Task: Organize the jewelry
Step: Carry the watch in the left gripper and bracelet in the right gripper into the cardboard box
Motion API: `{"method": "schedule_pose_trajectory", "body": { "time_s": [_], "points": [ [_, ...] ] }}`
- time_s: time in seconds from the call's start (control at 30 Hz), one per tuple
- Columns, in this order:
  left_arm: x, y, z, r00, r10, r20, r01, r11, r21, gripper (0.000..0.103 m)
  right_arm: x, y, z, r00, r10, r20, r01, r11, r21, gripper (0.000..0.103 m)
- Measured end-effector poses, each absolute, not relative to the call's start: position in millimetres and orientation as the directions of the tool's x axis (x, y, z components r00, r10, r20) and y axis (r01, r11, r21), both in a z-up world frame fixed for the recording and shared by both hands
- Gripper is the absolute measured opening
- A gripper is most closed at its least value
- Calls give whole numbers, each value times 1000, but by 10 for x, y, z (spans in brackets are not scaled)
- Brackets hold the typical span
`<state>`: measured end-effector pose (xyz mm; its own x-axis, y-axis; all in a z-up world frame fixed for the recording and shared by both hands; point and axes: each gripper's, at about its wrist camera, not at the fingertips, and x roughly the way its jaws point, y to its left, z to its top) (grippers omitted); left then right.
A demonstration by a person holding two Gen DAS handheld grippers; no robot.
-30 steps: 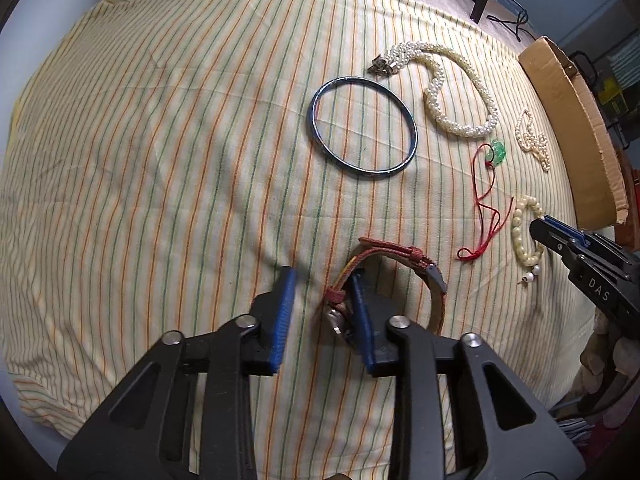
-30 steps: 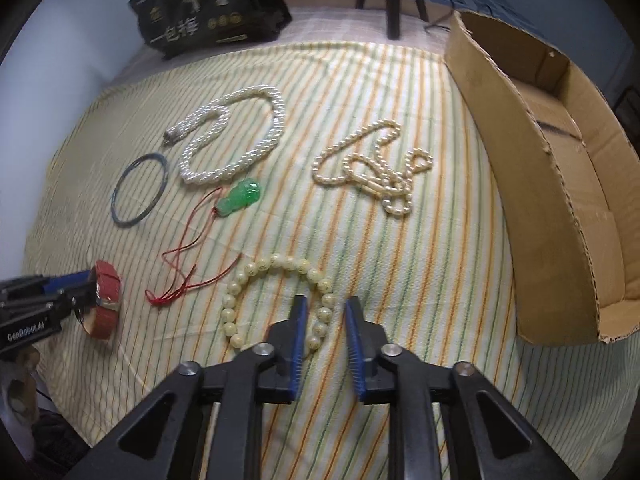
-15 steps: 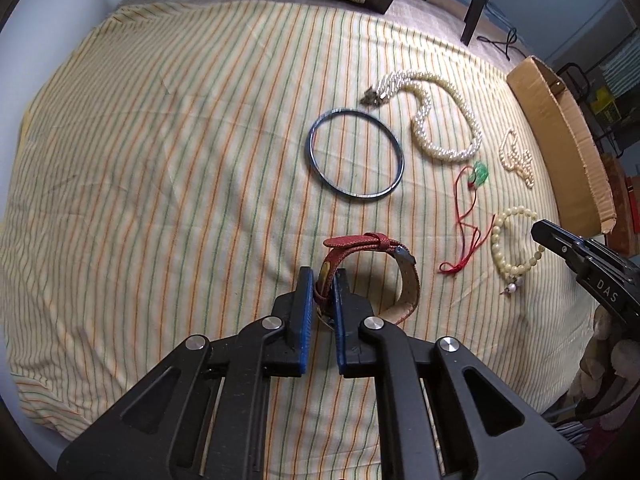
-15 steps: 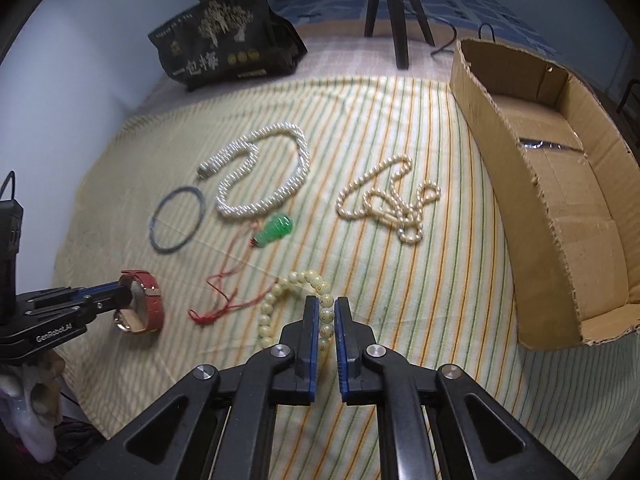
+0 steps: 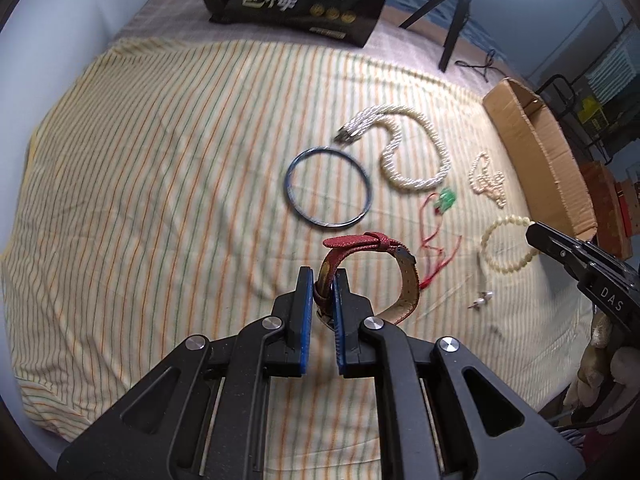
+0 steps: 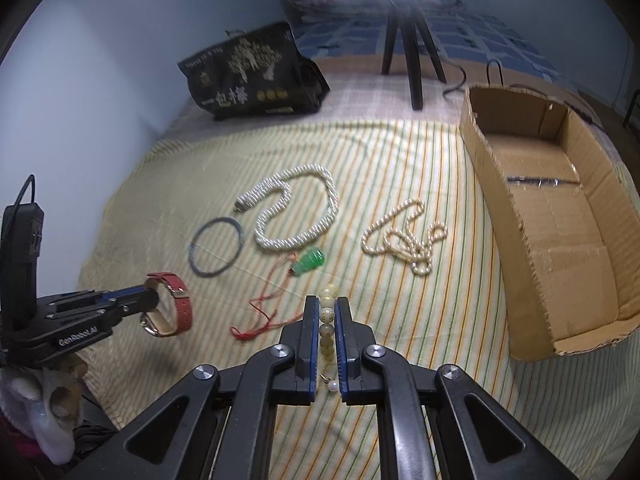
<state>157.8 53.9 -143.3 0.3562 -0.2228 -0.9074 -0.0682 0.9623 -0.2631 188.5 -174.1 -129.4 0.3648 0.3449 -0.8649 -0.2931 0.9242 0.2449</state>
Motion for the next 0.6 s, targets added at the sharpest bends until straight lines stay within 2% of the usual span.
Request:
{"method": "schedule_pose_trajectory", "body": {
  "time_s": [0.03,0.6],
  "points": [
    [1577,526,-1403,338,-197,-920,-75,969,-235,7,1881,-1744,-1254,373,347,-861,-295,924,245,5],
    [1718,-8,-904,430,-297,-853,9,946,-325,7,2012,-2353,-615,539,327,-776,-215,944,248,5]
  ]
}}
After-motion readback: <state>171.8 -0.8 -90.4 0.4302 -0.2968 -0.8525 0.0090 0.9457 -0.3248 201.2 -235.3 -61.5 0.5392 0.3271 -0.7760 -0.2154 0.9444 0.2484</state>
